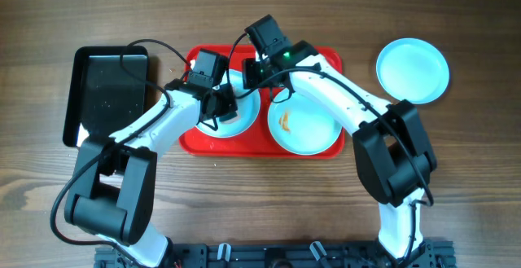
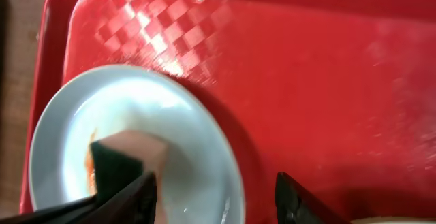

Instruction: Clean dirty plates on tray and stack at the side

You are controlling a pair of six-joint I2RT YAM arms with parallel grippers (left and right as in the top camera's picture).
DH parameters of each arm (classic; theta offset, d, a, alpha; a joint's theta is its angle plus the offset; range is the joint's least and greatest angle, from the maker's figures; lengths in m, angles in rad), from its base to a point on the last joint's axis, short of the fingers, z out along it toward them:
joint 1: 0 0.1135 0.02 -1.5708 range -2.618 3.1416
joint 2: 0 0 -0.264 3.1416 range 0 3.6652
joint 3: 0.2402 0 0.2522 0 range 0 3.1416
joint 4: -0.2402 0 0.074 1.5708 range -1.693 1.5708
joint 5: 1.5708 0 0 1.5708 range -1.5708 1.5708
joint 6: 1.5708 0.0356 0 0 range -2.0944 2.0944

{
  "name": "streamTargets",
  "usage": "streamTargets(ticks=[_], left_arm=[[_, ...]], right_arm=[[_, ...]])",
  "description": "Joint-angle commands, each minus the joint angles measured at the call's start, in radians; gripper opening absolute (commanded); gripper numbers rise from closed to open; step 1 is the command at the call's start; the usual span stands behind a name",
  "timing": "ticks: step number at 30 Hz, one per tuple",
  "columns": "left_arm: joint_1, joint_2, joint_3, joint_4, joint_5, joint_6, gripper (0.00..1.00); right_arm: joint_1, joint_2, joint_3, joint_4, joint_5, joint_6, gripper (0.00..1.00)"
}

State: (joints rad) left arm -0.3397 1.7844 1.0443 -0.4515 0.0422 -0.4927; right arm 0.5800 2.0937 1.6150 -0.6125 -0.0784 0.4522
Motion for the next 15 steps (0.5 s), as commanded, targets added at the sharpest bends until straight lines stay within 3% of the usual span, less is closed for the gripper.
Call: streamTargets(ticks=[1,7,15], left_arm=[[-0.005,0.025,0.003,-0.008,-0.025,-0.01,0.04],[-0.005,0.025,0.003,-0.008,-0.025,-0.01,0.04],[-0.005,-0.004,0.003,0.0,0.003,-0.01,0.04]], right_arm=[[-0.019,0.034,0.027,0.014,0.002,-0.036,0.55],[-0.021,0.122,0.027,0.036,-0.08,-0.031,0.43],[-0.021,0.142,0.011,0.043,-0.1,-0.022,0.04]])
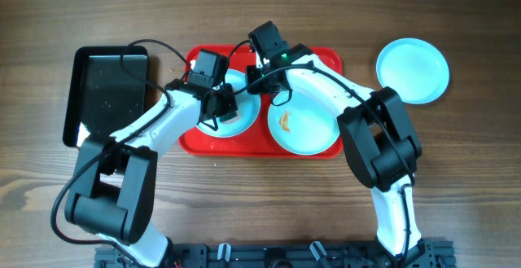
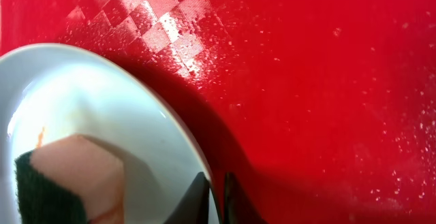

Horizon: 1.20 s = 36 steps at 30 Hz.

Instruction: Clean dirty plates on tray and stack at the side

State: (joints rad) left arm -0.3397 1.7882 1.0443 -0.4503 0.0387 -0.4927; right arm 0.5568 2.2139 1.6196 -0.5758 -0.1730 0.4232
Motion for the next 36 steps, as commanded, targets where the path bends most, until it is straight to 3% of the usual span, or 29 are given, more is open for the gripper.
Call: streamTargets(ticks=[1,5,7,10,11,13,17,23,24,28,31,34,36], left_arm=[[-0.005,-0.018,0.003,0.01,0.025,-0.011,0.04],[-0.005,-0.028,0.003,0.055,0.095,-0.014,0.04],[-0.005,-0.028,0.003,0.076,0.122,-0.014,0.04],[-0.005,-0.034,0.006,0.082,0.122,-0.014,0.04],[-0.005,-0.039,0.011,0.082,0.129,-0.013,0.04],[-0.005,-0.04,0.014,0.084,0.129,-0.014,0.04],[-0.011,-0.031,0.014,0.079,0.12,-0.013,0.04],[-0.012,0.029,0.014,0.065,-0.025,-0.003,0.04],[-0.012,0.039,0.014,0.09,-0.058,0.078,0.04],[-0.006,0.043,0.014,0.103,-0.221,0.182,0.04],[0.016,0.08,0.014,0.103,-0.223,0.308,0.04],[0.046,0.146,0.014,0.102,-0.225,0.372,0.04],[0.089,0.17,0.014,0.098,-0.307,0.381,0.04]], right_arm=[[0.002,0.022,0.007,0.007,-0.005,0.008,0.04],[0.002,0.022,0.007,0.002,-0.005,0.022,0.04],[0.002,0.022,0.003,-0.013,-0.005,0.023,0.17],[0.002,0.023,-0.01,-0.01,-0.005,0.023,0.18],[0.002,0.023,-0.01,-0.008,-0.005,0.024,0.17],[0.002,0.023,-0.01,-0.008,-0.005,0.026,0.04],[0.002,0.023,-0.011,-0.009,0.0,0.033,0.04],[0.003,0.023,-0.011,-0.009,0.0,0.032,0.04],[0.003,0.023,-0.011,-0.009,0.0,0.032,0.04],[0.003,0.023,-0.011,-0.011,0.0,0.032,0.04],[0.003,0.023,-0.011,-0.011,0.0,0.031,0.04],[0.003,0.023,-0.011,-0.012,0.0,0.031,0.04],[0.003,0.023,-0.011,-0.012,-0.001,0.029,0.04]])
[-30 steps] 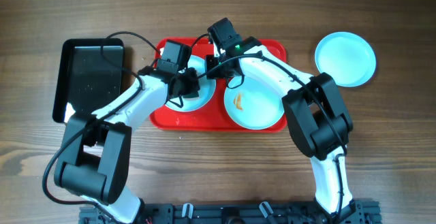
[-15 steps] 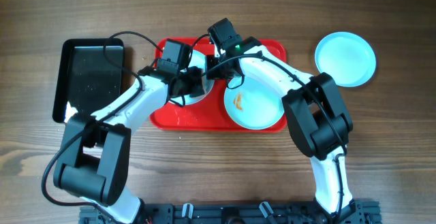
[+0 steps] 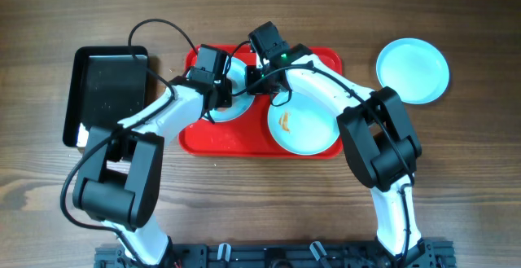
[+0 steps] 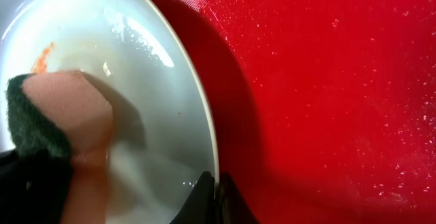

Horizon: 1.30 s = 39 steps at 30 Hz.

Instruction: Clean dirty plates on tray and stack at the side

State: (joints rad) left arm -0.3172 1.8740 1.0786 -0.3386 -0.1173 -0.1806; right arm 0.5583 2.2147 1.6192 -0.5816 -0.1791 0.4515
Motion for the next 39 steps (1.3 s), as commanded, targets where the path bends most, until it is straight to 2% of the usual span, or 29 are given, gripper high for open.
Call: streamTargets(ticks=[1,6,10,13,16,17,23,29,32,34,36,39], left_arm=[[0.084,0.083,-0.02,-0.014,-0.181,0.069,0.04],[0.159,0.046,-0.017,-0.016,-0.217,0.069,0.04],[0.156,-0.045,0.004,-0.024,-0.196,0.061,0.04],[0.137,-0.138,0.005,-0.032,-0.004,0.061,0.04],[0.106,-0.203,0.005,0.008,0.252,-0.041,0.04],[0.095,-0.203,0.004,0.029,0.286,-0.072,0.04],[0.069,-0.1,0.004,0.069,0.281,-0.121,0.04],[0.067,0.06,0.004,0.204,0.299,-0.198,0.04],[0.082,0.07,0.004,0.174,0.209,-0.197,0.04],[0.104,0.07,0.004,0.121,0.06,-0.194,0.04],[0.137,0.07,0.004,0.054,-0.03,-0.194,0.04],[0.172,0.07,0.004,0.0,-0.06,-0.194,0.04]], right_arm=[[0.002,0.023,-0.011,-0.007,0.006,0.001,0.04],[0.002,0.023,-0.011,-0.006,0.006,0.0,0.04],[0.002,0.023,-0.011,-0.006,0.006,0.0,0.04],[0.002,0.023,-0.011,-0.006,0.006,0.0,0.04],[0.002,0.023,-0.011,-0.006,0.006,0.0,0.04],[0.002,0.023,-0.011,-0.006,0.006,0.0,0.05],[0.002,0.023,-0.011,-0.006,0.006,0.0,0.04],[0.002,0.023,-0.011,-0.006,0.006,0.0,0.04],[0.002,0.023,-0.011,-0.006,0.005,-0.003,0.04],[0.002,0.023,-0.011,-0.007,0.005,-0.004,0.04],[0.002,0.023,-0.011,-0.007,0.005,-0.004,0.04],[0.002,0.023,-0.011,-0.007,0.006,-0.004,0.04]])
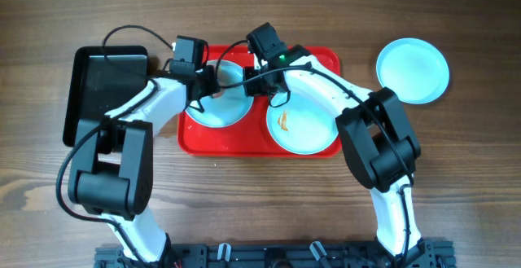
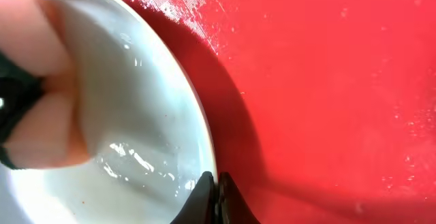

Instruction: Clean dirty plates on tray and stack at the side

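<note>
On the red tray stand two pale blue plates. My right gripper is shut on the right rim of the left plate, also seen from overhead as the left plate. Inside that plate lies a pink sponge with a dark green side, pressed on the plate's wet left part. My left gripper holds the sponge from the plate's far left side. The right plate carries an orange stain. Overhead, my right gripper sits between the two plates.
A clean pale blue plate lies on the wooden table to the right of the tray. A black tray lies to the left, under the left arm's cable. Both arms cross over the red tray's back half.
The left gripper and the sponge have moved from the plate's middle to its far left part. The orange smear no longer shows, and wet streaks lie on the plate. The right gripper still pinches the rim.
First the right gripper was open beside the left plate's rim, with the sponge resting on an orange smear. Then it was shut on the rim. Later the sponge lay nearer the middle with a smear beside it, and now it covers the far left part.
</note>
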You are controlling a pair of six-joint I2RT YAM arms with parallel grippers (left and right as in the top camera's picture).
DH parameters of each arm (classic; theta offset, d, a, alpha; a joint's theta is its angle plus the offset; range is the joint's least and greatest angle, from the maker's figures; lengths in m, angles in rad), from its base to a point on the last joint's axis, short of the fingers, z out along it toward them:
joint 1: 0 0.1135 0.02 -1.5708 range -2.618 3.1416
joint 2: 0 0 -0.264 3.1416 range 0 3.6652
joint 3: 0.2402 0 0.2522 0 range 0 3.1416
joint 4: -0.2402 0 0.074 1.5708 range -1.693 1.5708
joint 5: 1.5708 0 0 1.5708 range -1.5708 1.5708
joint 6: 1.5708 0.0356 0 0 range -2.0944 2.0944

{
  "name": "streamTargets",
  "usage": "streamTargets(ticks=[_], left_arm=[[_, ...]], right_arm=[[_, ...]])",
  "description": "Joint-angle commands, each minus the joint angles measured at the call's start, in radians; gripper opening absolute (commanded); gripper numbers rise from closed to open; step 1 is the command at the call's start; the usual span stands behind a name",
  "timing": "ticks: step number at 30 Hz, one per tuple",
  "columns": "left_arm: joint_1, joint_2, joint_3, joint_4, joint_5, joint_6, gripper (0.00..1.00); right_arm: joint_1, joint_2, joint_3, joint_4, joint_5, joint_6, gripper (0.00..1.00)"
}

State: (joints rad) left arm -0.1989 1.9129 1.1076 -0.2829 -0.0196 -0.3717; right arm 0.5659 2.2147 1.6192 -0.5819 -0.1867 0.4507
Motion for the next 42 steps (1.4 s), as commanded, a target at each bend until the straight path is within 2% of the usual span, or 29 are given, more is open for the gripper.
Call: streamTargets(ticks=[1,9,14,19,25,31,35,42], left_arm=[[0.059,0.031,-0.024,-0.068,-0.158,-0.003,0.04],[0.06,-0.047,-0.019,-0.234,-0.159,-0.012,0.04],[0.06,-0.108,-0.019,-0.332,-0.154,-0.067,0.04],[0.059,-0.164,-0.019,-0.346,-0.138,-0.067,0.04],[0.059,-0.351,-0.019,-0.35,0.1,-0.067,0.04],[0.06,-0.406,-0.019,-0.343,0.093,-0.067,0.04],[0.06,-0.406,-0.023,-0.381,0.093,-0.067,0.04],[0.059,-0.39,-0.029,-0.424,0.094,-0.066,0.04]], right_arm=[[-0.006,0.023,-0.011,-0.007,0.013,-0.003,0.04],[-0.006,0.023,-0.011,-0.006,0.018,-0.003,0.04],[-0.006,0.023,-0.011,-0.007,0.021,-0.003,0.04],[-0.006,0.023,-0.011,-0.007,0.021,-0.002,0.04],[-0.006,0.023,-0.011,-0.007,0.021,-0.003,0.05],[-0.011,-0.013,0.023,-0.025,0.023,-0.008,0.04],[-0.011,-0.133,0.037,-0.056,0.156,-0.034,0.04],[-0.011,-0.352,0.037,-0.126,0.439,-0.175,0.04]])
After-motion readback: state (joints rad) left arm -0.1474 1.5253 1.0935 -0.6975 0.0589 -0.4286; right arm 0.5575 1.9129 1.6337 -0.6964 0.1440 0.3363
